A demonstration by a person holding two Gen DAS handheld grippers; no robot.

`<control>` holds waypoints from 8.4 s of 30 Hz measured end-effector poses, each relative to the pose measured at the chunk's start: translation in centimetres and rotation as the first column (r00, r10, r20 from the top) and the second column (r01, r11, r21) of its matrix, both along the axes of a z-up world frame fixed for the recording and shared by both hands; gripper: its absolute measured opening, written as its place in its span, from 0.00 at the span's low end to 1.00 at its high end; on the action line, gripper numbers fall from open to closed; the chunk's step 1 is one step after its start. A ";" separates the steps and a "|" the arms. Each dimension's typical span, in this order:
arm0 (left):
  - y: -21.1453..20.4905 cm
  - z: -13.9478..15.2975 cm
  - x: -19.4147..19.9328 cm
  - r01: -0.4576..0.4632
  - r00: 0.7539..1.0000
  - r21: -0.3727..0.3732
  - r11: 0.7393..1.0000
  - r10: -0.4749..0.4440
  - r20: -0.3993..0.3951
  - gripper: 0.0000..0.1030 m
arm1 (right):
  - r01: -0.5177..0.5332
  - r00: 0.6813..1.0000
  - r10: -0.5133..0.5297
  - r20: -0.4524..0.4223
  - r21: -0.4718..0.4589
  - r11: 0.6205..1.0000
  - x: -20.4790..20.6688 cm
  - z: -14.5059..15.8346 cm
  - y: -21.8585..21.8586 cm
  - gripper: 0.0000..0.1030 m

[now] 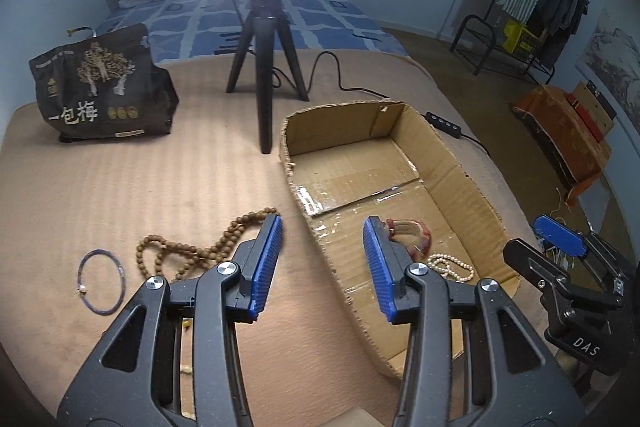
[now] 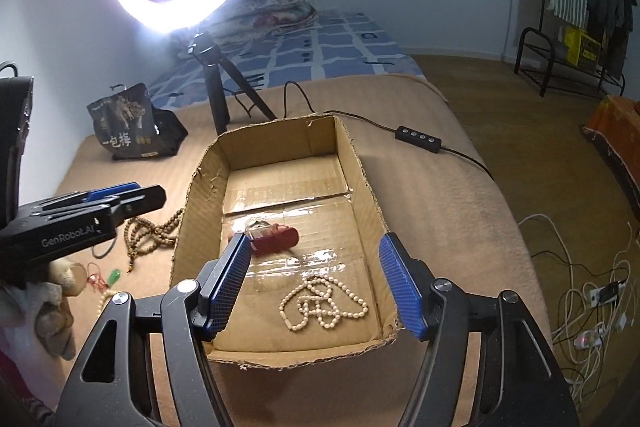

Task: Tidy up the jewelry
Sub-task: 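Carry the watch and pearl necklace into the cardboard box and open both tools, then move both open tools back over the remaining jewelry on the blanket, then grasp the red string with jade pendant with the left tool while the right tool grasps the cream bead bracelet, then carry the jade pendant and bead bracelet into the cardboard box and open both tools, then move both open tools back toward the prayer beads and blue bangle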

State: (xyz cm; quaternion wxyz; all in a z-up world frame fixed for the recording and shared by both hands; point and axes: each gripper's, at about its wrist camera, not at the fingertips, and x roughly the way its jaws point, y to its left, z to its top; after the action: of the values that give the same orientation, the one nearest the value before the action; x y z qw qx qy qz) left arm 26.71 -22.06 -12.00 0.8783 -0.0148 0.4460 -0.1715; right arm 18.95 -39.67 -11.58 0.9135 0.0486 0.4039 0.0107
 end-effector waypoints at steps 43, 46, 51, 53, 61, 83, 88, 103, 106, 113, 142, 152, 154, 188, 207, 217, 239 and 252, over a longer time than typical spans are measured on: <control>25.8 0.9 -4.1 -0.247 0.969 0.020 0.969 0.247 -0.025 0.47 | -0.218 0.976 0.218 -0.002 0.063 0.974 -0.1 1.5 13.9 0.69; 25.5 -0.3 -4.3 -0.209 0.976 0.026 0.978 0.210 -0.059 0.47 | -0.248 0.968 0.250 -0.034 0.047 0.968 -0.3 0.6 15.0 0.69; 24.5 -1.9 -4.7 -0.133 0.986 0.041 0.990 0.137 -0.096 0.46 | -0.302 0.949 0.302 -0.092 0.016 0.953 -0.7 -1.2 16.7 0.69; 24.1 -2.7 -4.8 -0.106 0.987 0.034 0.994 0.109 -0.118 0.46 | -0.332 0.936 0.330 -0.124 0.001 0.943 -0.8 -2.3 17.6 0.69; 22.6 -5.2 -4.8 -0.041 0.982 0.048 0.998 0.049 -0.181 0.46 | -0.415 0.893 0.403 -0.203 -0.020 0.910 -1.3 -5.1 19.8 0.69; 19.9 -9.7 -4.3 0.094 0.975 0.169 0.981 -0.057 -0.213 0.29 | -0.489 0.840 0.465 -0.279 -0.019 0.872 -1.0 -8.7 22.1 0.68; 19.9 -9.8 -4.0 0.097 0.975 0.159 0.983 -0.062 -0.211 0.27 | -0.491 0.835 0.465 -0.293 -0.018 0.871 -0.7 -9.2 22.3 0.61; 18.2 -10.5 -4.6 0.150 0.972 0.181 0.972 -0.112 -0.205 0.05 | -0.489 0.831 0.450 -0.325 -0.043 0.871 0.4 -10.6 23.2 0.43; 18.2 -10.5 -4.6 0.142 0.973 0.181 0.973 -0.103 -0.207 0.02 | -0.489 0.831 0.450 -0.326 -0.045 0.871 0.3 -10.6 23.4 0.32; 18.7 -9.8 -4.9 0.112 0.979 0.179 0.978 -0.077 -0.190 0.01 | -0.501 0.826 0.466 -0.317 -0.033 0.865 0.0 -10.5 23.8 0.08; 19.3 -0.8 -6.0 0.005 0.998 0.012 1.000 -0.004 -0.056 0.01 | -0.411 0.908 0.404 -0.115 -0.052 0.910 -1.5 -2.3 20.2 0.06; 19.0 2.1 -6.3 -0.009 1.000 -0.042 0.999 0.008 -0.010 0.01 | -0.372 0.928 0.370 -0.031 -0.044 0.927 -2.5 1.1 18.1 0.06; 18.8 2.6 -6.2 -0.010 1.000 -0.046 0.999 0.010 -0.001 0.01 | -0.359 0.933 0.359 -0.017 -0.043 0.932 -2.7 1.8 17.4 0.06; 1.1 9.9 2.3 0.173 0.973 -0.096 0.980 -0.156 0.168 0.01 | -0.102 0.994 0.103 0.021 -0.009 0.995 -0.9 2.1 3.1 0.06; -2.7 4.3 5.3 0.172 0.984 -0.052 0.984 -0.170 0.048 0.35 | 0.016 1.000 -0.016 0.001 0.034 0.999 0.7 -0.3 -1.3 0.57; -1.2 5.1 4.5 0.163 0.985 -0.035 0.986 -0.160 0.063 0.35 | 0.058 0.998 -0.058 0.005 0.069 0.996 0.4 0.1 -1.9 0.57; 13.6 8.1 0.2 0.043 0.991 0.013 0.999 -0.044 0.126 0.48 | -0.095 0.990 0.086 0.114 0.083 0.992 -0.7 4.0 5.5 0.77; 23.5 2.7 -1.6 -0.092 0.995 0.000 0.996 0.092 0.022 0.48 | -0.255 0.966 0.254 0.046 0.012 0.967 -0.6 2.2 14.5 0.77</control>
State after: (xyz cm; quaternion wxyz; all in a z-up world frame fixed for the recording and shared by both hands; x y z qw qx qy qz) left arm 25.13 1.40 -9.32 0.8901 -0.0333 0.4354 -0.1306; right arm 18.33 -25.17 -9.39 0.9128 0.0044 0.3863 0.1325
